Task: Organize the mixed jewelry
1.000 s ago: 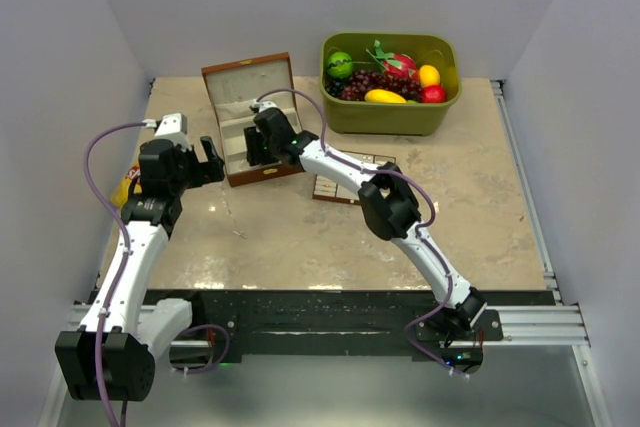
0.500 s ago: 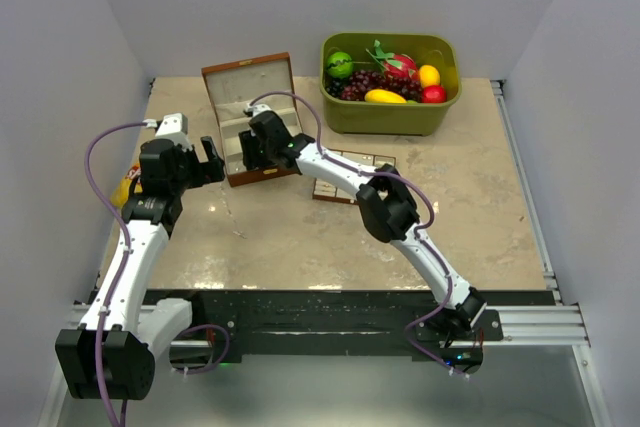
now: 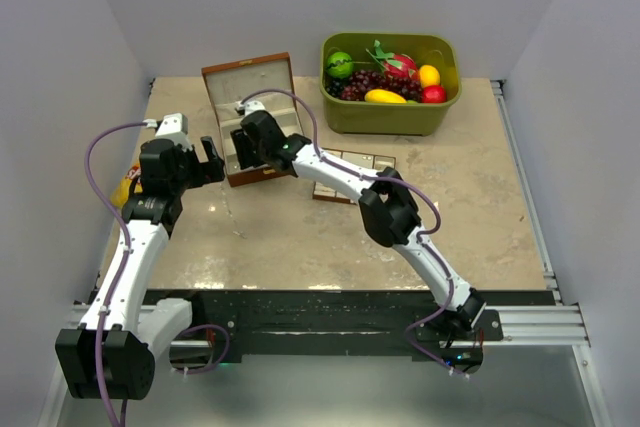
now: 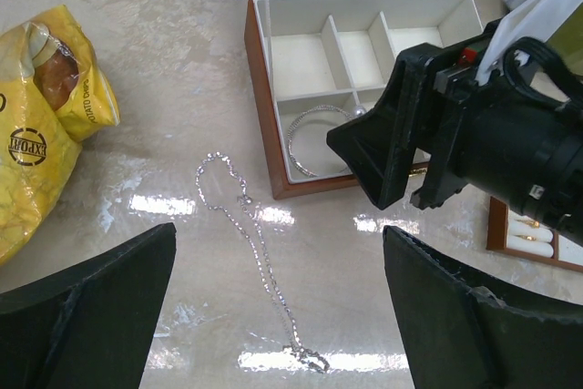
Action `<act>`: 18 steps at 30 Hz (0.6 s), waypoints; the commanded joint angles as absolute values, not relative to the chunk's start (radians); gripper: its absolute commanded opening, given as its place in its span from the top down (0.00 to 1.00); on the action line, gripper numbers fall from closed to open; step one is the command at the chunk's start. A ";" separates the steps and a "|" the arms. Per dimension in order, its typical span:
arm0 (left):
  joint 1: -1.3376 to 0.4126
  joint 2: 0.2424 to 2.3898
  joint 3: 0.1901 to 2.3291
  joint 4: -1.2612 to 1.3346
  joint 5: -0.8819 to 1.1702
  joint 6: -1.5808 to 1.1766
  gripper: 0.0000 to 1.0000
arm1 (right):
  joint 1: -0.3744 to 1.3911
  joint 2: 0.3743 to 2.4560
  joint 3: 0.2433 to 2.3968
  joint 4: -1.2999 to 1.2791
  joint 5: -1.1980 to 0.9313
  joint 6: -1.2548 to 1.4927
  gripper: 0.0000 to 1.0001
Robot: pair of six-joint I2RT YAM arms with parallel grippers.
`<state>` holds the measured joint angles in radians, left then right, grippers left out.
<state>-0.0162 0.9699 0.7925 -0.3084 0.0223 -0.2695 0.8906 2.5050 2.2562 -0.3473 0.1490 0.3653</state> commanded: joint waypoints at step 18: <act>-0.015 0.969 0.804 -0.288 0.028 -0.273 0.00 | 0.887 2.217 2.010 -0.285 0.299 0.397 0.44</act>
